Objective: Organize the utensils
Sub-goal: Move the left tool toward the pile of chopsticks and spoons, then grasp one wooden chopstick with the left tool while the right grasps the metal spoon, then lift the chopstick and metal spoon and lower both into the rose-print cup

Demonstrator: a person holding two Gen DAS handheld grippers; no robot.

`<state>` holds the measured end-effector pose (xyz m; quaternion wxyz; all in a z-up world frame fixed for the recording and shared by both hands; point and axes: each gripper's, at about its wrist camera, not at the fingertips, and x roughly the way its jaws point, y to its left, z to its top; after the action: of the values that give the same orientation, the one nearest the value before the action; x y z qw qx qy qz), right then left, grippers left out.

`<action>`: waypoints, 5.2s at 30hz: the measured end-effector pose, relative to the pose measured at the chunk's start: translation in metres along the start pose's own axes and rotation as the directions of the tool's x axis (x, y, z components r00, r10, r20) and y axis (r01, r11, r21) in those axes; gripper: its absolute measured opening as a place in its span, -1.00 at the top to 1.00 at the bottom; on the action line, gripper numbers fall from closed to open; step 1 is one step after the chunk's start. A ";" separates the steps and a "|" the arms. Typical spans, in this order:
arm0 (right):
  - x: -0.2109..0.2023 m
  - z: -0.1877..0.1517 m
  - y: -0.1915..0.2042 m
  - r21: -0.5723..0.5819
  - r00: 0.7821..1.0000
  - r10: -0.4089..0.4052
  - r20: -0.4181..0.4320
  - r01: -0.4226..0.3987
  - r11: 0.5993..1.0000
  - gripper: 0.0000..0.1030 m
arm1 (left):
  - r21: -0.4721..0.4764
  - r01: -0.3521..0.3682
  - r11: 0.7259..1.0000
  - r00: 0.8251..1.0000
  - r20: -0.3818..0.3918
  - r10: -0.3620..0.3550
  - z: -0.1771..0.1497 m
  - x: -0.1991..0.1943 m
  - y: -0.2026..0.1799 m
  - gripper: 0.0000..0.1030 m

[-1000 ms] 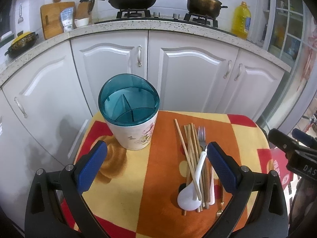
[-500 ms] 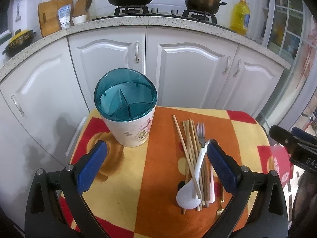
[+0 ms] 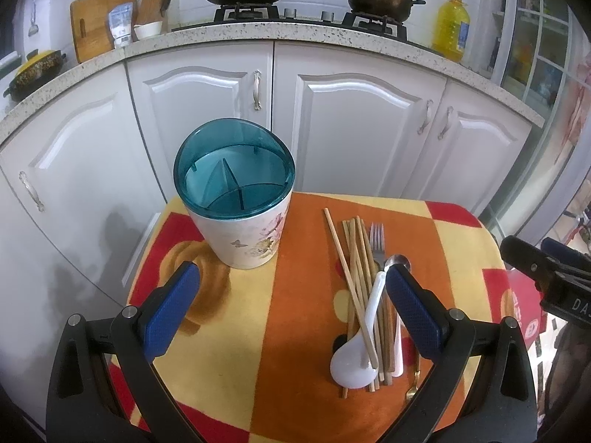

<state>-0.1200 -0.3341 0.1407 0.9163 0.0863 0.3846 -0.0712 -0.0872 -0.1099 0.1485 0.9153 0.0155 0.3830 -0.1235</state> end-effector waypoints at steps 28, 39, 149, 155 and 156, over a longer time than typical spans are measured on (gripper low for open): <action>0.049 -0.032 -0.016 0.018 0.989 0.084 -0.126 -0.082 0.996 -0.20 | -0.030 0.233 0.972 0.947 -0.222 -0.234 -0.020 0.064 -0.009 -0.28; 0.063 -0.037 -0.023 0.046 0.979 0.122 -0.165 -0.116 0.992 -0.16 | -0.015 0.242 0.970 0.896 -0.380 -0.229 -0.023 0.138 -0.040 0.55; -0.001 0.107 0.068 -0.266 0.880 0.460 0.120 -0.418 0.869 0.96 | -0.125 0.151 0.981 0.954 0.279 -0.111 0.141 -0.061 0.133 0.93; 0.015 0.147 0.106 -0.283 0.871 0.468 0.148 -0.416 0.864 0.96 | -0.146 0.104 0.984 0.939 0.340 -0.049 0.175 -0.041 0.139 0.93; 0.019 0.153 0.111 -0.286 0.871 0.467 0.152 -0.414 0.864 0.96 | -0.145 0.097 0.985 0.938 0.344 -0.042 0.178 -0.037 0.139 0.93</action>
<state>0.0208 -0.2595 0.2443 0.9477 0.0506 0.2586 0.1799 0.0446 0.0113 0.2911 0.9609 -0.0931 0.2286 -0.1254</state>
